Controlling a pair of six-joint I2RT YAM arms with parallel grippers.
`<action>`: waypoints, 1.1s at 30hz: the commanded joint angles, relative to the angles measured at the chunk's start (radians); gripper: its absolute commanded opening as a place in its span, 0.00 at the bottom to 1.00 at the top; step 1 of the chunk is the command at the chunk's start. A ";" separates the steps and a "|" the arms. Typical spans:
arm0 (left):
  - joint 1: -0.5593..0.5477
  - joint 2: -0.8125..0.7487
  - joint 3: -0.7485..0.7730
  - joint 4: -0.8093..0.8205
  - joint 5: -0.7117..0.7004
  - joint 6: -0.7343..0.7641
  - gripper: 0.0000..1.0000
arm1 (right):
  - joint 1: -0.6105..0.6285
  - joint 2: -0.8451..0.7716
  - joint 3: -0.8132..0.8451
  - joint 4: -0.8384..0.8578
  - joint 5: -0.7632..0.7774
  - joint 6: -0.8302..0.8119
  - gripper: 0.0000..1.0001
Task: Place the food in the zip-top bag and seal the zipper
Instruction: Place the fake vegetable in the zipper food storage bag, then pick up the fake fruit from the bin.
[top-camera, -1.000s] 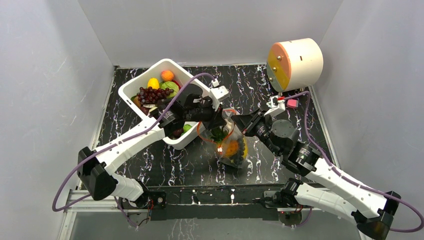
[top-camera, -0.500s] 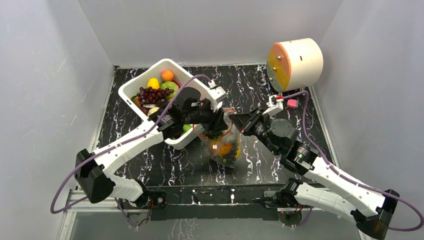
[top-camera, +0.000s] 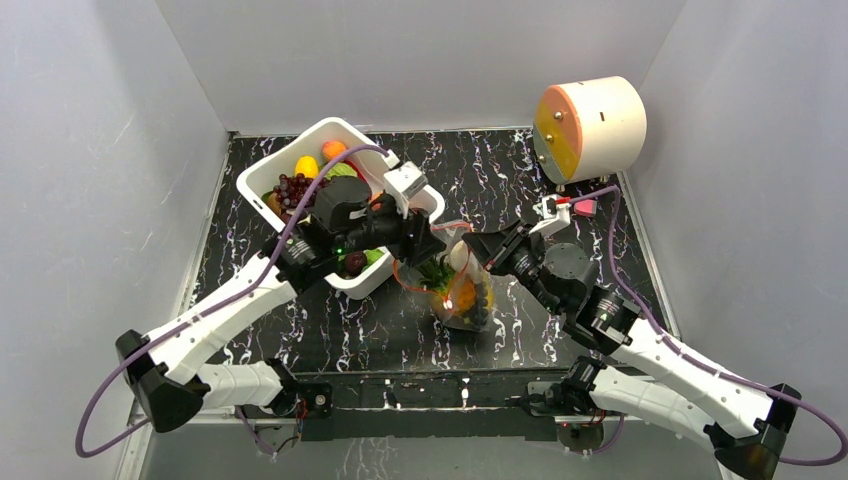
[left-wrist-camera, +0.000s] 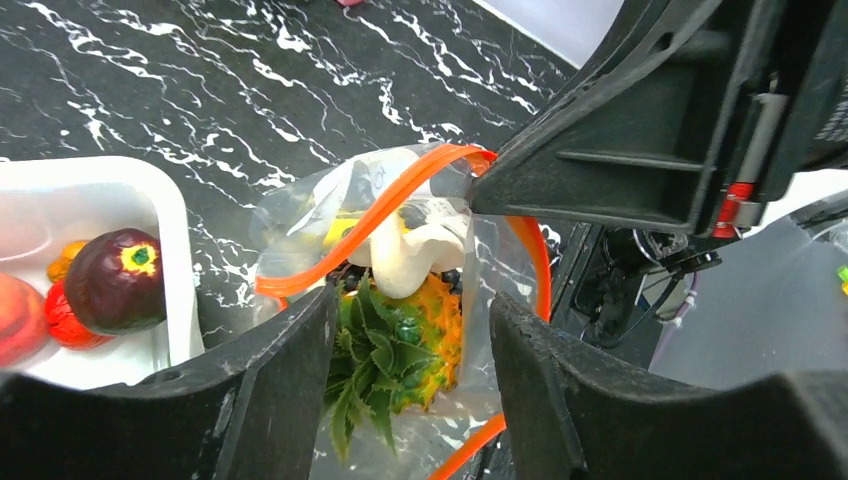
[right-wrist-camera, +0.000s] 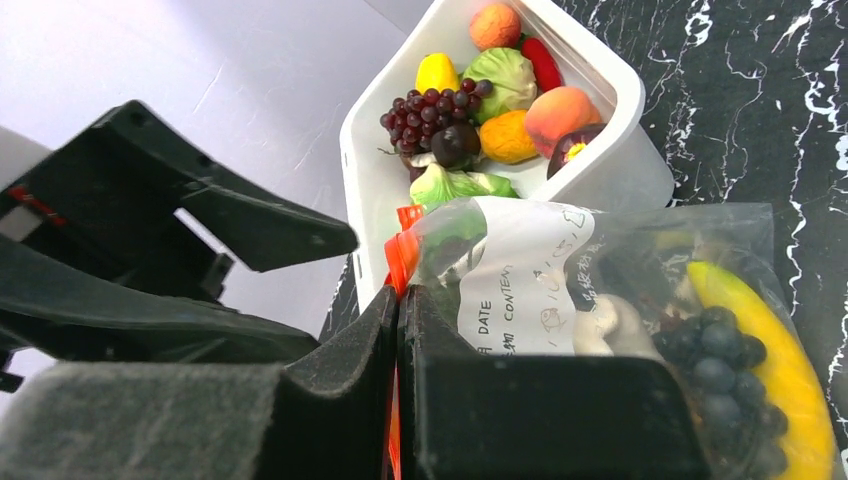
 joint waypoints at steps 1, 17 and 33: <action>-0.005 -0.081 0.033 -0.018 -0.062 -0.045 0.54 | -0.001 -0.038 0.021 0.090 0.027 -0.034 0.00; 0.004 -0.063 0.090 -0.261 -0.711 -0.123 0.56 | -0.001 -0.099 -0.009 0.045 0.050 -0.063 0.00; 0.378 0.113 0.056 -0.246 -0.530 -0.137 0.63 | -0.001 -0.178 0.013 -0.027 0.087 -0.109 0.00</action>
